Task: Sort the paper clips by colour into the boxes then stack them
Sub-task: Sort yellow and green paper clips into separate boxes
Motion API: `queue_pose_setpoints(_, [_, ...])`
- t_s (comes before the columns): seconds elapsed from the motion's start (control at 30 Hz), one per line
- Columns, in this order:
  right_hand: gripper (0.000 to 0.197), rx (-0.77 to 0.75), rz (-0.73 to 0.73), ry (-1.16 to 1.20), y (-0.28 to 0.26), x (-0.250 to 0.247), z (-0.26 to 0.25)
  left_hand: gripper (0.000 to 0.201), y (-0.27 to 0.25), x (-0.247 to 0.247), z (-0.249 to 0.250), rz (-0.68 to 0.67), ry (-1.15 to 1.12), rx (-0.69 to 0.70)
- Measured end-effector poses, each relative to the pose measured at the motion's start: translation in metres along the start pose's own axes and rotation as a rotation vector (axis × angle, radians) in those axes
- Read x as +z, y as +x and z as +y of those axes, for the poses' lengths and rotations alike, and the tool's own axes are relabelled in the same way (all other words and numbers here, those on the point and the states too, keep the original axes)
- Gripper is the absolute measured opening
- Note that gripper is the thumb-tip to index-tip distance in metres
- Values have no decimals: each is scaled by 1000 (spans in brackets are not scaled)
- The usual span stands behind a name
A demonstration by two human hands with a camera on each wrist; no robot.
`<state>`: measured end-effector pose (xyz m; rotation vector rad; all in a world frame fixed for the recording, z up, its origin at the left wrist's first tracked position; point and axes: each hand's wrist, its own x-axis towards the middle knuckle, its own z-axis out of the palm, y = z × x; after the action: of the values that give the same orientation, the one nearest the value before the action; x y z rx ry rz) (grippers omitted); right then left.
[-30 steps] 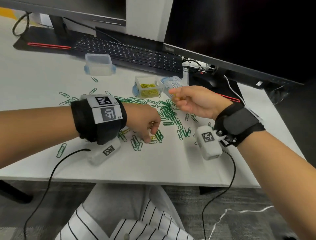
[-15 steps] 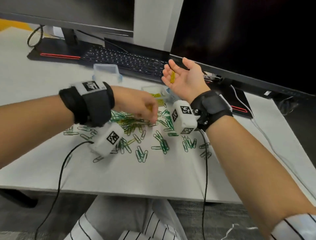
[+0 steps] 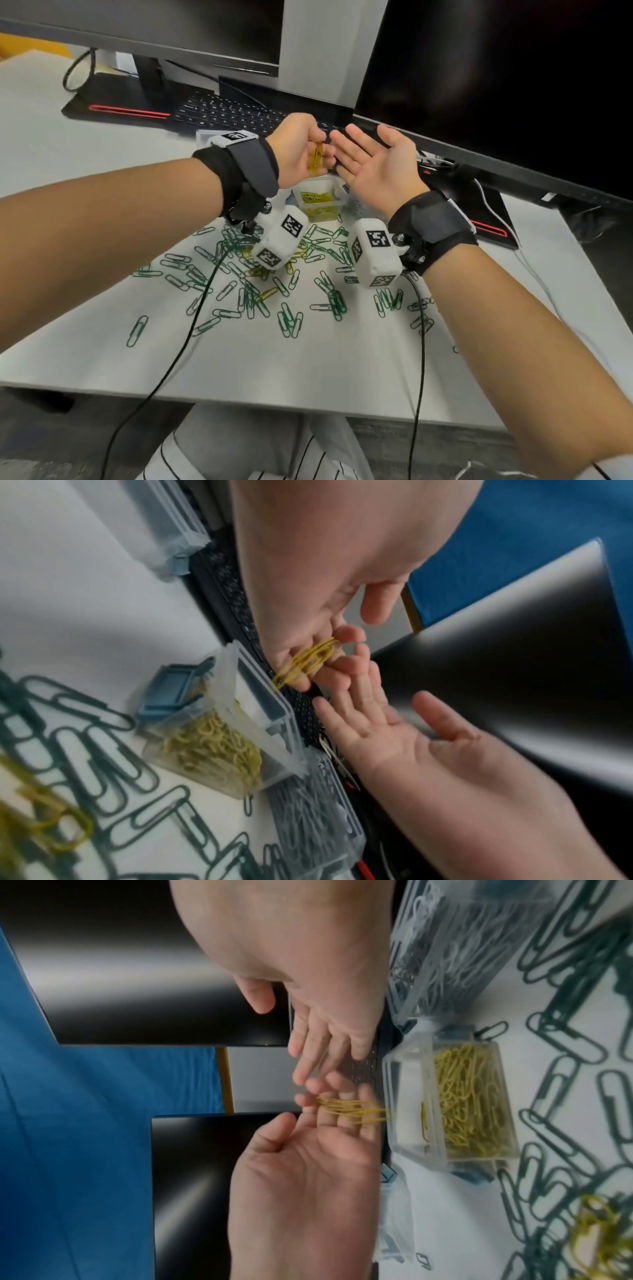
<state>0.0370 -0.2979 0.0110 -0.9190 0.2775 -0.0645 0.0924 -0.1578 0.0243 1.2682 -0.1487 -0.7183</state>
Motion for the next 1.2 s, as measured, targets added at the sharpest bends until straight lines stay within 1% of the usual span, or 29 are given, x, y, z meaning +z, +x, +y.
queue_pose_setpoints(0.1, [41, -13, 1, -19, -3, -3, -7, 19, 4, 7, -4, 56, 127, 27])
queue_pose_setpoints(0.17, [33, -16, 15, -84, -6, -6, -9, 20, 3, 8, -3, 81, 211, 40])
queue_pose_setpoints(0.23, [22, -6, 27, -244, -11, -4, -6, 21, 3, 5, 0, 91, 299, 63])
queue_pose_setpoints(0.27, [17, 17, -6, -358, -15, -1, -4, 20, 1, 2, 3, 89, 362, 71])
queue_pose_setpoints(0.33, [12, 83, -145, -649, -25, 7, 5, 16, -7, -4, 9, 68, 555, 64])
queue_pose_setpoints(0.4, [16, 98, -301, -1088, -34, 14, 15, 11, -21, -12, 13, 13, 912, 32])
queue_pose_setpoints(0.47, [21, 31, -431, -1569, -39, 20, 27, 11, -37, -20, 14, -103, 1340, -48])
queue_pose_setpoints(0.5, [23, -14, -467, -1783, -40, 22, 33, 12, -44, -24, 12, -161, 1518, -108])
queue_pose_setpoints(0.53, [29, -56, -482, -1947, -41, 24, 39, 15, -50, -28, 8, -206, 1661, -164])
queue_pose_setpoints(0.57, [36, -88, -492, -2043, -41, 25, 45, 23, -54, -32, 3, -243, 1762, -208])
queue_pose_setpoints(0.6, [44, -116, -510, -2082, -41, 24, 50, 32, -55, -37, -4, -277, 1808, -239])
queue_pose_setpoints(0.63, [47, -140, -529, -2094, -41, 23, 54, 40, -56, -42, -12, -304, 1811, -256])
queue_pose_setpoints(0.67, [44, -159, -541, -2088, -42, 22, 57, 45, -56, -46, -19, -326, 1809, -255])
queue_pose_setpoints(0.7, [38, -159, -536, -2071, -43, 20, 58, 46, -56, -50, -25, -341, 1825, -234])
queue_pose_setpoints(0.77, [21, -124, -496, -2018, -45, 13, 55, 35, -54, -56, -31, -339, 1872, -134])
queue_pose_setpoints(0.83, [12, -78, -426, -1940, -47, 0, 47, 19, -52, -64, -34, -301, 1839, -14])
queue_pose_setpoints(0.93, [7, 33, -305, -1703, -55, -19, 32, 8, -51, -79, -31, -209, 1643, 75])
queue_pose_setpoints(1.0, [9, 33, -233, -1641, -61, -27, 20, 3, -52, -87, -27, -160, 1501, 96])
queue_pose_setpoints(1.03, [11, 37, -208, -1640, -63, -28, 15, 3, -53, -89, -25, -145, 1449, 99])
queue_pose_setpoints(1.1, [17, 55, -207, -1728, -66, -25, 7, 4, -55, -91, -21, -129, 1372, 107])
queue_pose_setpoints(1.13, [20, 35, -217, -1808, -66, -21, 4, 5, -56, -91, -19, -121, 1344, 120])
queue_pose_setpoints(1.2, [23, -77, -215, -1965, -66, -8, 4, 6, -58, -89, -17, -111, 1284, 133])
